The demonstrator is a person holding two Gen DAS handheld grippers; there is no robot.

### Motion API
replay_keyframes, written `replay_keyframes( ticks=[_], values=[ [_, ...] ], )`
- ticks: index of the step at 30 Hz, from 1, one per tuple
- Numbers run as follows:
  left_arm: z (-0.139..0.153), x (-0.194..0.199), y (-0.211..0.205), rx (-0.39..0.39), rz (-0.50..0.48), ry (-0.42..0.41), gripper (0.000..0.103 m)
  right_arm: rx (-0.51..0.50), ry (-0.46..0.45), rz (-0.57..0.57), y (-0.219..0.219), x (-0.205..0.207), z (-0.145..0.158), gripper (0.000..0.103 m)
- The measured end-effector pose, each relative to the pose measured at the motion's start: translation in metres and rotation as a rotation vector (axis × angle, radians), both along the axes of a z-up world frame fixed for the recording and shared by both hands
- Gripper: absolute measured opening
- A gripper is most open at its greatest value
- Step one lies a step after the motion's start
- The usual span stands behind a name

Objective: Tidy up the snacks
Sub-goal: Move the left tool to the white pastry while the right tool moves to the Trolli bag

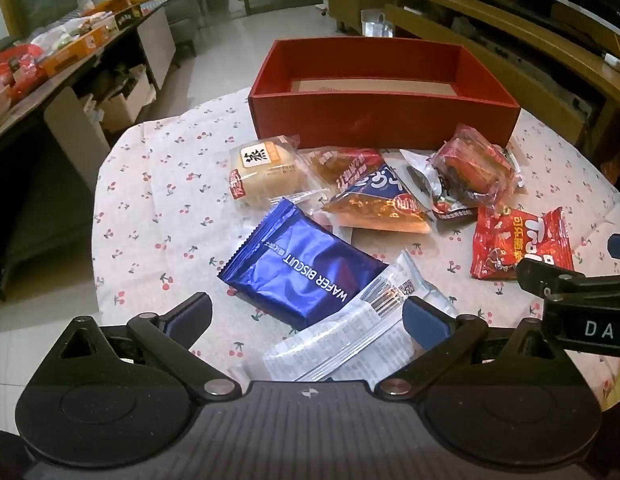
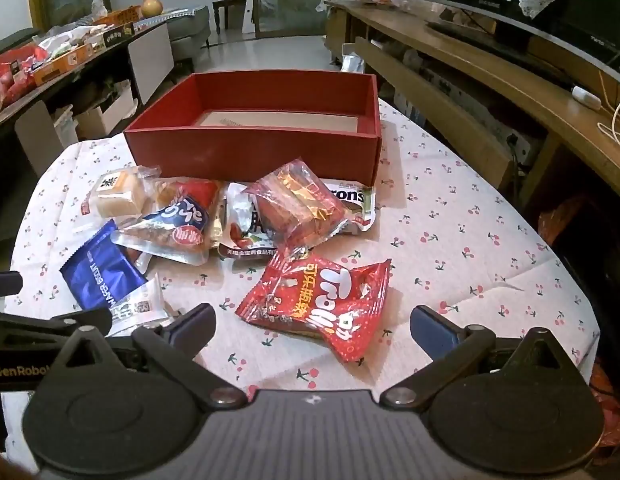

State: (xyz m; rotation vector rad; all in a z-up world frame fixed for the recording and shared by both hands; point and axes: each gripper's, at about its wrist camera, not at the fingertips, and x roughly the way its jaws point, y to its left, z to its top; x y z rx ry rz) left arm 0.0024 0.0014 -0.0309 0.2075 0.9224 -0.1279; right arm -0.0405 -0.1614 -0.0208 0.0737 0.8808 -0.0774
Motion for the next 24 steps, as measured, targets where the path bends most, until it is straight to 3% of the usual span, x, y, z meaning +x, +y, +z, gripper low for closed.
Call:
replay_keyframes(
  ticks=[16, 24],
  values=[
    [-0.006, -0.001, -0.001, -0.003, -0.039, 0.034, 0.101, -0.012, 0.019, 0.004, -0.001, 0.001, -0.004, 0.103],
    [-0.014, -0.003, -0.01, -0.004, -0.145, 0.082, 0.101, -0.001, 0.035, -0.001, -0.007, 0.002, -0.004, 0.103]
  ],
)
